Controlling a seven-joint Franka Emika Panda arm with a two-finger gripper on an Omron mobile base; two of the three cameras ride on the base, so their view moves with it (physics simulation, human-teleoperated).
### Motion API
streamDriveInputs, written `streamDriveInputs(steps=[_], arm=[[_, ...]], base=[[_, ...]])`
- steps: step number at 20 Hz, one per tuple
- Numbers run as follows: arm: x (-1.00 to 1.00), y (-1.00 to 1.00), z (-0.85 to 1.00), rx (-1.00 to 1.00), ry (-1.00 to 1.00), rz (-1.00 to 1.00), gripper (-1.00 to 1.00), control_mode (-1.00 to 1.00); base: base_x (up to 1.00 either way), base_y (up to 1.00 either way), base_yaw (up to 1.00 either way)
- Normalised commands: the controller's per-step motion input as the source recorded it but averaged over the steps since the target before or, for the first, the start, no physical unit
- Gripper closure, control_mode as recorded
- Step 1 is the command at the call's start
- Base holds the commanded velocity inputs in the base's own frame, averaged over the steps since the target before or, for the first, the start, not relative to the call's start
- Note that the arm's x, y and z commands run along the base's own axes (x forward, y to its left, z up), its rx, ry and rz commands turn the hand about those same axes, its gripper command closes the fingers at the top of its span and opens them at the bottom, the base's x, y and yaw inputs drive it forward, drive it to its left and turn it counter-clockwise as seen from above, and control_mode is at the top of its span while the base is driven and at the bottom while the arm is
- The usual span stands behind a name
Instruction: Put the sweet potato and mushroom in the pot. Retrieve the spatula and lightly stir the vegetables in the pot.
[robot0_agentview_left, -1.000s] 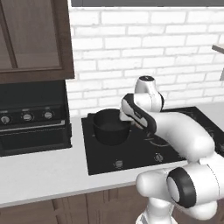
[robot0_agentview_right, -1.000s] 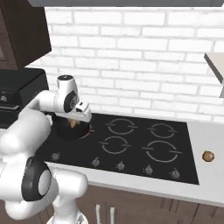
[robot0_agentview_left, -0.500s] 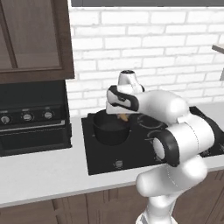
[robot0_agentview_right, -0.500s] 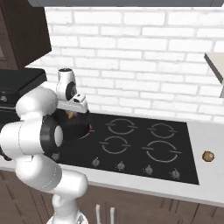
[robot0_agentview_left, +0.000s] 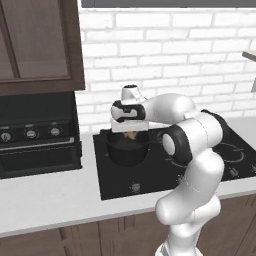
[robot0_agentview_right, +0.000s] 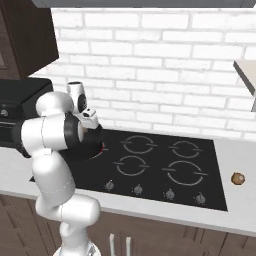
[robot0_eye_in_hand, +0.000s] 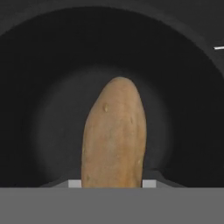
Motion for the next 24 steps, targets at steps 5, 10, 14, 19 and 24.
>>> streamDriveInputs(steps=[5, 10, 14, 19, 24], arm=[[0.05, 0.1, -0.49, -0.02, 0.0, 0.0, 1.0, -1.0], [0.08, 0.0, -0.42, 0.0, 0.0, 0.0, 1.0, -1.0], [0.06, 0.0, -0.42, 0.0, 0.0, 0.0, 1.0, -1.0], [0.05, 0.0, -0.24, 0.0, 0.0, -0.01, 1.0, -1.0], [0.01, 0.0, -0.02, 0.0, 0.0, -0.01, -1.0, -1.0]], base=[[0.0, 0.0, 0.0], [0.0, 0.0, 0.0], [0.0, 0.0, 0.0], [0.0, 0.0, 0.0], [0.0, 0.0, 0.0]])
